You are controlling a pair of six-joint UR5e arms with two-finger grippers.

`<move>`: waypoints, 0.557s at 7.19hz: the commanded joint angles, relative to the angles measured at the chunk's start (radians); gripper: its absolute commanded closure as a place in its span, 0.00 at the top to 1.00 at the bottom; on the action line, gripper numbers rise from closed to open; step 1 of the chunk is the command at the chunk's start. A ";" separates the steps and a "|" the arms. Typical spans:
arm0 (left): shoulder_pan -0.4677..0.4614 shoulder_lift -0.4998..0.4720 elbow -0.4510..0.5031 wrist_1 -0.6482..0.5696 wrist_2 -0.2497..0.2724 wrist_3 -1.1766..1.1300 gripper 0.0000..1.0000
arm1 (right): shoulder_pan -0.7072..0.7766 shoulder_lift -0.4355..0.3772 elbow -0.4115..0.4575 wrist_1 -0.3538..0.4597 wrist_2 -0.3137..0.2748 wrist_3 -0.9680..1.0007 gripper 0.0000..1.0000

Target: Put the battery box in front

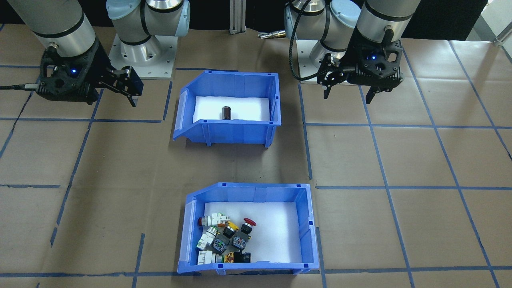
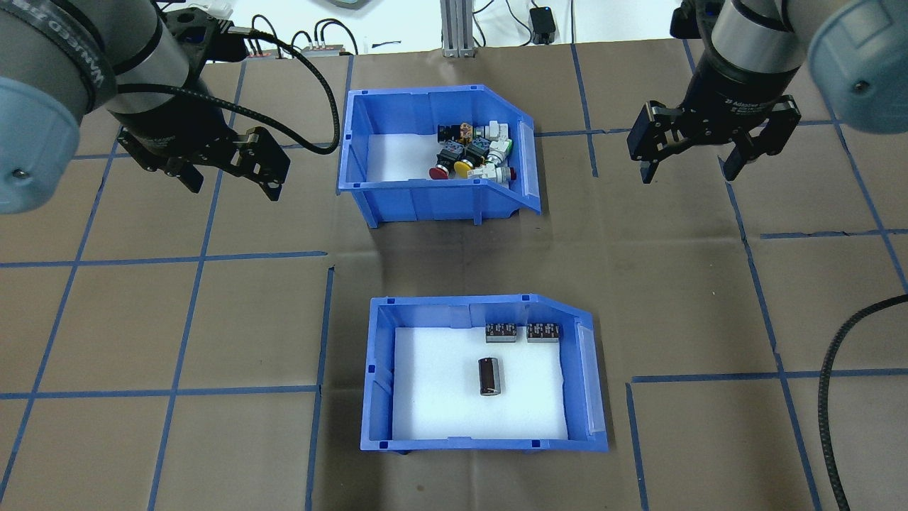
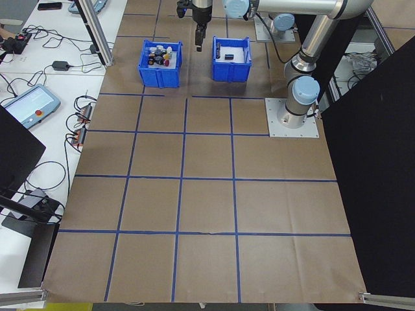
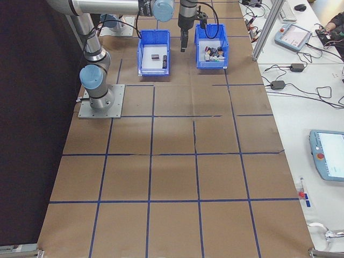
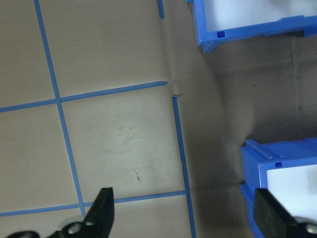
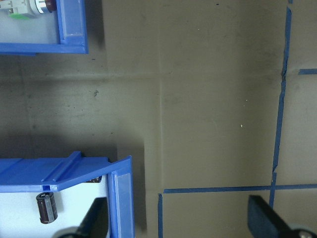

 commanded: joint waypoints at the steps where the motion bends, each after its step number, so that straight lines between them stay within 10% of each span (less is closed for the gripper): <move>1: 0.000 -0.007 0.002 0.005 0.000 -0.002 1.00 | 0.025 0.001 0.000 -0.006 -0.007 0.000 1.00; 4: -0.002 -0.001 0.002 0.005 0.000 -0.002 1.00 | 0.025 0.000 -0.002 -0.008 -0.001 0.000 1.00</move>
